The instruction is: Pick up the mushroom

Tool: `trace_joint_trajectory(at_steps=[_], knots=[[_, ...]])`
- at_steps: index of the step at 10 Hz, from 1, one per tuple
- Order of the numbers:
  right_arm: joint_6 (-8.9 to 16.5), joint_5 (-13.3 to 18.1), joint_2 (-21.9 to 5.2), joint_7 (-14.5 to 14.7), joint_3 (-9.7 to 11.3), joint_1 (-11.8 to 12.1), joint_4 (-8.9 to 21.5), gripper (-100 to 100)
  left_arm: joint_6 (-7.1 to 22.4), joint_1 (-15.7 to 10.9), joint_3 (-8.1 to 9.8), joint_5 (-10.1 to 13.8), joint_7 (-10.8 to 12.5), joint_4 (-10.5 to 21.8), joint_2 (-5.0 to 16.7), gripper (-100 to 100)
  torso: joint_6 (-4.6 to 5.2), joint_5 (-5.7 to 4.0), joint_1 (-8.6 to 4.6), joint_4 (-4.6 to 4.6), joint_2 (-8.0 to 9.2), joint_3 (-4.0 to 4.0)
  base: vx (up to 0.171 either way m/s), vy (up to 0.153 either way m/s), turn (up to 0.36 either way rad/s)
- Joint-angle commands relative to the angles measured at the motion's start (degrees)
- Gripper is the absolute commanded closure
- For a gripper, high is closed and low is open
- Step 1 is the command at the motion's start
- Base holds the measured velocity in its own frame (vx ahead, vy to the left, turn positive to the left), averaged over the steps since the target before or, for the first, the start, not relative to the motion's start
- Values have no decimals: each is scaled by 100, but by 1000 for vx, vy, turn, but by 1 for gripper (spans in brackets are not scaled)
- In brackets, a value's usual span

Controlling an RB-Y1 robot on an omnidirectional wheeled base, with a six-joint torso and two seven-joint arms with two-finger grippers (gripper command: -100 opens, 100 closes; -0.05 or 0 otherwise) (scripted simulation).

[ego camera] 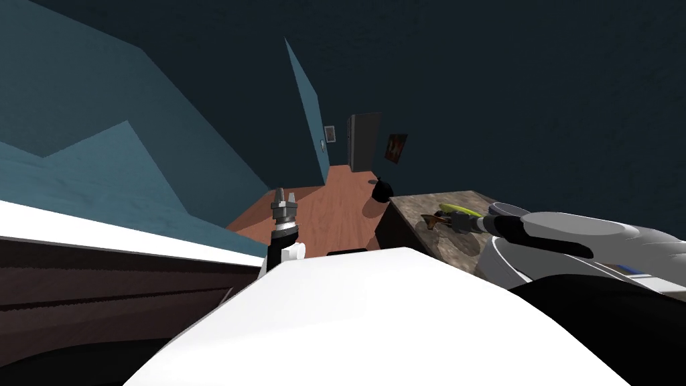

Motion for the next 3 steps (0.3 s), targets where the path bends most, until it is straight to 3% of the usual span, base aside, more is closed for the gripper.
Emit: trace_joint_trajectory(at_steps=[1,2,3], knots=[[-55,-187,-47,248,-23,50,3,100,0,0,0,0,0,0,0,0,0,0,0,0,0,0,55,19,-84],[-30,-106,-26,131,-11,28,2,100,0,0,0,0,0,0,0,0,3,2,-1,2,2,2,26,10,-27],[-38,-119,-29,165,-13,33,3,0,0,0,0,0,0,0,0,0,-1,1,-4,3,11,7,0,0,0]])
